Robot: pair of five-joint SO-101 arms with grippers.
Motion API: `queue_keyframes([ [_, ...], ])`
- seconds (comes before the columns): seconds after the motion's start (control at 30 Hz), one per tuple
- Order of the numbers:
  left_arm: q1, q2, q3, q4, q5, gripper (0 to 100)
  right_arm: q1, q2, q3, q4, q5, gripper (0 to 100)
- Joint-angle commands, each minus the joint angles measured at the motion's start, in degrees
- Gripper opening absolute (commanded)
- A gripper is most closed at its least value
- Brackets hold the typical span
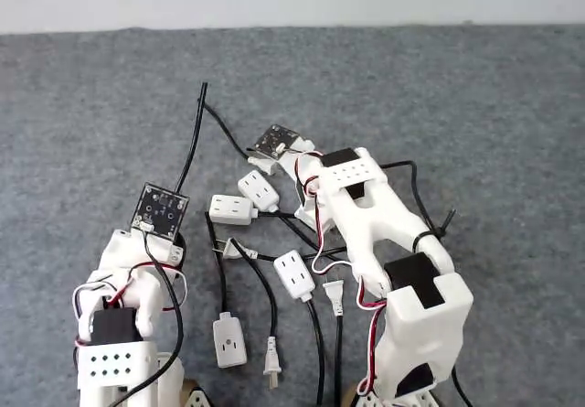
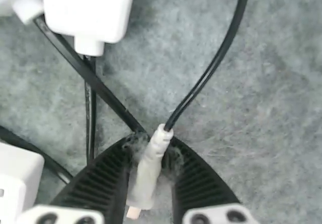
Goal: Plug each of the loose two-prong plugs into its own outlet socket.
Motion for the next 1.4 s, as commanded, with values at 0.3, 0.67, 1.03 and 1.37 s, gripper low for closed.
queue_keyframes([
  [0.3,0.2,-1.1,1.4,-4.7,0.5,2,-0.3,-0.4,-0.7,0.1,-1.0,0.8],
  [0.67,0.4,-1.1,1.1,-4.5,0.5,32,-0.9,-9.5,-1.1,0.3,-7.6,0.8],
  [1.03,7.3,-1.1,0.0,-1.7,0.5,32,-8.5,-43.2,-1.5,8.7,-9.3,0.8],
  [1.37,7.5,-1.2,-2.2,1.3,0.5,32,-16.0,-56.7,-1.2,12.1,-9.4,0.8],
])
